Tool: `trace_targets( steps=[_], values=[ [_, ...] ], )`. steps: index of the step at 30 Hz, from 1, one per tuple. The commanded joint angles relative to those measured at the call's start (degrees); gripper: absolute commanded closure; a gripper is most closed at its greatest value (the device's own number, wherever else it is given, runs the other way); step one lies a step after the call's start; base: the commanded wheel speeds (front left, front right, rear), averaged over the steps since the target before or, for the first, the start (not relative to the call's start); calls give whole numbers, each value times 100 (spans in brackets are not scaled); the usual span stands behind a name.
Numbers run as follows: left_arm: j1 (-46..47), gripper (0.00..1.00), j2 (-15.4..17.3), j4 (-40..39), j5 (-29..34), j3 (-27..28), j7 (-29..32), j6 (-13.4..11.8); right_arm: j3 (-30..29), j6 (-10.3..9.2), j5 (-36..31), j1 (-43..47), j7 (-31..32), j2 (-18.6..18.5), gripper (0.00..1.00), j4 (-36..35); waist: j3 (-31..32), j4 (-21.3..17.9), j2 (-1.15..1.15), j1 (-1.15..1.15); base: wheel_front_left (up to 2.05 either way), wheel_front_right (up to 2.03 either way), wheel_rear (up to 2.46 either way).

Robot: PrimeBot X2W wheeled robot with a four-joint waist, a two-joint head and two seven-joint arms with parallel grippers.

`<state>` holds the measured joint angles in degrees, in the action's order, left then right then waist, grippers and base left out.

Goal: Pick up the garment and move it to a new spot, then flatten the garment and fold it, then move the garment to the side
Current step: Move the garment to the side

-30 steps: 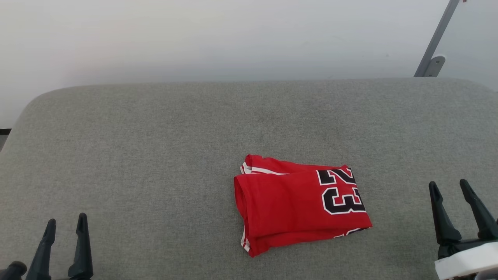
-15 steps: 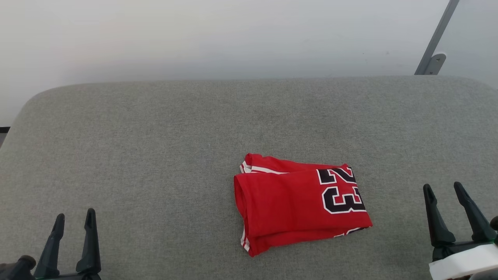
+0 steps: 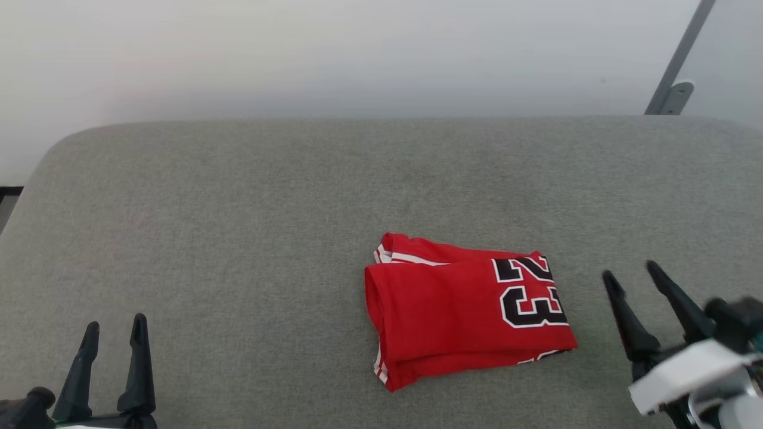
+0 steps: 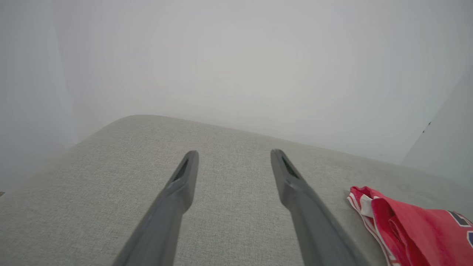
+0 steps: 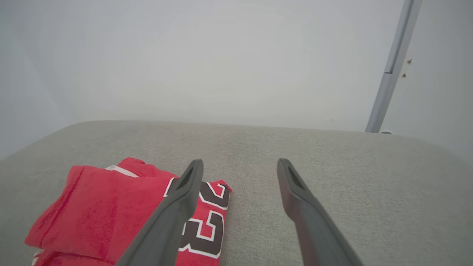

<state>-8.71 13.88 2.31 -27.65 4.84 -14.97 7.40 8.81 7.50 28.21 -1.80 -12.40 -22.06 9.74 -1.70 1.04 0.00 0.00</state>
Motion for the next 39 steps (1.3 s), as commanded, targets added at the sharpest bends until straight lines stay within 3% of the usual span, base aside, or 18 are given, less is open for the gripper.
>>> trace_targets(
  steps=[1,11,18,22,29,30,31,39],
  values=[
    [66,0,11,-35,-4,13,-25,10,245,-3,140,-288,267,-129,0,79,-55,59,0,0,0,0,0],
    [251,0,32,-73,-122,-159,-25,10,1297,-3,953,-1455,1804,-816,0,571,-464,425,0,0,0,0,0],
    [467,0,77,-5,-243,-335,-25,10,2044,-3,1753,-2000,3481,-1321,0,914,-784,793,0,0,0,0,0],
    [581,0,56,41,-268,-415,-25,10,2297,-3,2045,-2206,4224,-1393,0,1050,-910,917,0,0,0,0,0],
    [792,0,4,169,-342,-605,-25,10,2713,-2,2415,-2408,5411,-1106,0,1535,-1068,1034,0,0,0,0,0],
    [838,0,-2,189,-352,-635,-25,10,2761,-2,2467,-2431,5518,-1071,4,1552,-1080,1049,0,0,0,0,0],
    [880,0,5,208,-352,-680,-25,10,2789,-1,2504,-2475,5572,-1049,100,1537,-1093,1059,0,0,0,0,0],
    [1163,0,128,221,-472,-745,-25,10,2488,-4,2569,-3042,5470,-1332,100,1089,-1230,849,0,0,0,0,0]
  ],
)
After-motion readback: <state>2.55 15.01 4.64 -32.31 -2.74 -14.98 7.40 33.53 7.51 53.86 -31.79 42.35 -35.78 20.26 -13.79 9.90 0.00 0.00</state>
